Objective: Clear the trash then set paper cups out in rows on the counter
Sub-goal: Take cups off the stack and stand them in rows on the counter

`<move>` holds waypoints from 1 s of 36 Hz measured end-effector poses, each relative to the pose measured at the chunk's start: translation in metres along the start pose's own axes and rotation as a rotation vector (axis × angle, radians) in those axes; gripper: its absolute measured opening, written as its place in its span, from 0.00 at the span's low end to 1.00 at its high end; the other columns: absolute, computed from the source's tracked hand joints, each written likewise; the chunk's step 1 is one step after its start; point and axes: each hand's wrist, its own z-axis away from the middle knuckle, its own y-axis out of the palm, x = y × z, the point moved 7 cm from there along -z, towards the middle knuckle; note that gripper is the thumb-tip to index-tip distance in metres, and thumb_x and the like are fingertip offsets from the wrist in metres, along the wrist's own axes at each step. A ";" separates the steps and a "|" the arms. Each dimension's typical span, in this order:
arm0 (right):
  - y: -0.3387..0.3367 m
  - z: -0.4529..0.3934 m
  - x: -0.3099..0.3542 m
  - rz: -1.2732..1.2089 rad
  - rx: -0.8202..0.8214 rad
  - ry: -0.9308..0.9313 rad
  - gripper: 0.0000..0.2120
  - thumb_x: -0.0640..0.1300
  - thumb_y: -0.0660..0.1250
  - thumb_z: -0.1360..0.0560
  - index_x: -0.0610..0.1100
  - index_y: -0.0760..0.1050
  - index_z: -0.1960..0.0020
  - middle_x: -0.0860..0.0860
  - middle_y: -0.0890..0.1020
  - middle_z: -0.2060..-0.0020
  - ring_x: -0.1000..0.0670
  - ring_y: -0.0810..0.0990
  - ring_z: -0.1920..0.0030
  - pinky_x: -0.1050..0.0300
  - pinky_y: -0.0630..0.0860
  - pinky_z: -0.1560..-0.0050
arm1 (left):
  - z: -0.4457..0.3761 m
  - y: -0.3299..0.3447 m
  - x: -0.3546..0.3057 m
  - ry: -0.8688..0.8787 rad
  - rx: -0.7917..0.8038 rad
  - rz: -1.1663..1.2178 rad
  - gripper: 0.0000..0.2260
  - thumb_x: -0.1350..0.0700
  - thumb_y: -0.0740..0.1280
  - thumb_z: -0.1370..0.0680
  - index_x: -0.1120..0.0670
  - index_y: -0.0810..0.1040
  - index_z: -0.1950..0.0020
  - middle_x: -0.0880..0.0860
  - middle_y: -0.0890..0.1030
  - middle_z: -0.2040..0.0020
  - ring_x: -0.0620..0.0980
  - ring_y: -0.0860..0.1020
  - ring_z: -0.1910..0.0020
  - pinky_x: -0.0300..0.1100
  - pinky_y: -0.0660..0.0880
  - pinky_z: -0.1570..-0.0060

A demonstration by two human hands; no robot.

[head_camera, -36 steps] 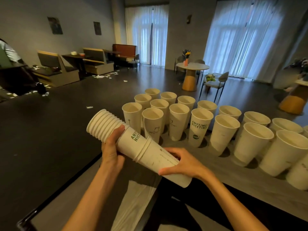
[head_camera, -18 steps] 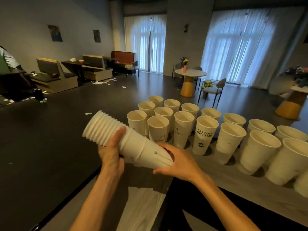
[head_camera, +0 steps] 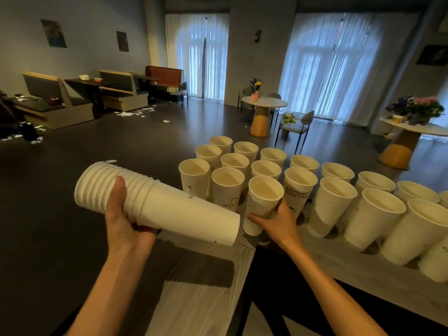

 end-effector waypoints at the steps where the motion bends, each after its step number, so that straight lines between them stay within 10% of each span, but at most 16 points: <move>1: 0.001 0.001 0.002 0.002 0.009 -0.008 0.50 0.61 0.82 0.43 0.55 0.62 0.27 0.55 0.74 0.31 0.52 0.73 0.32 0.49 0.73 0.34 | -0.001 -0.001 0.004 -0.017 0.006 -0.003 0.24 0.45 0.78 0.29 0.46 0.74 0.37 0.55 0.84 0.39 0.57 0.84 0.42 0.63 0.78 0.40; 8: 0.007 0.008 0.007 0.008 0.055 -0.017 0.49 0.65 0.81 0.44 0.57 0.64 0.29 0.57 0.77 0.33 0.55 0.75 0.35 0.50 0.76 0.36 | 0.007 0.014 0.035 -0.101 0.045 -0.084 0.16 0.48 0.74 0.26 0.48 0.75 0.40 0.55 0.85 0.43 0.56 0.83 0.41 0.61 0.78 0.40; 15: -0.025 0.033 -0.008 0.035 0.074 0.285 0.30 0.63 0.81 0.41 0.42 0.75 0.54 0.49 0.81 0.63 0.51 0.79 0.64 0.51 0.77 0.62 | 0.022 0.037 0.079 -0.251 0.112 -0.096 0.24 0.50 0.76 0.33 0.51 0.78 0.38 0.58 0.85 0.42 0.57 0.83 0.42 0.59 0.78 0.40; 18: -0.023 0.049 -0.002 -0.239 0.387 0.422 0.42 0.74 0.71 0.39 0.36 0.82 0.49 0.47 0.84 0.58 0.48 0.80 0.59 0.53 0.75 0.54 | 0.032 0.050 0.106 -0.306 0.147 -0.133 0.24 0.52 0.75 0.33 0.53 0.79 0.37 0.59 0.85 0.41 0.59 0.83 0.41 0.61 0.76 0.37; 21: -0.024 0.072 0.015 -0.547 0.678 0.465 0.31 0.66 0.58 0.26 0.42 0.85 0.47 0.46 0.86 0.57 0.50 0.85 0.60 0.59 0.80 0.55 | 0.041 0.059 0.128 -0.335 0.162 -0.169 0.26 0.53 0.78 0.35 0.54 0.79 0.37 0.59 0.85 0.42 0.59 0.81 0.38 0.62 0.74 0.33; 24: -0.028 0.086 0.021 -0.655 0.890 0.351 0.32 0.65 0.65 0.26 0.41 0.77 0.35 0.37 0.83 0.47 0.44 0.85 0.54 0.50 0.80 0.48 | 0.048 0.068 0.141 -0.340 0.184 -0.193 0.36 0.51 0.82 0.42 0.55 0.79 0.36 0.60 0.85 0.42 0.60 0.82 0.39 0.61 0.76 0.35; 29: -0.053 0.081 0.005 -0.356 0.745 0.243 0.43 0.58 0.84 0.48 0.45 0.76 0.37 0.51 0.85 0.48 0.54 0.84 0.51 0.61 0.79 0.51 | 0.052 0.079 0.139 -0.265 0.209 -0.288 0.37 0.48 0.80 0.47 0.53 0.81 0.39 0.56 0.87 0.48 0.55 0.85 0.48 0.53 0.80 0.48; 36: -0.109 0.062 -0.025 0.016 0.425 0.045 0.39 0.50 0.84 0.41 0.59 0.72 0.33 0.62 0.79 0.41 0.59 0.76 0.38 0.59 0.74 0.39 | 0.048 0.081 0.090 -0.036 0.115 -0.161 0.18 0.54 0.76 0.28 0.50 0.79 0.39 0.53 0.87 0.49 0.54 0.83 0.44 0.59 0.79 0.40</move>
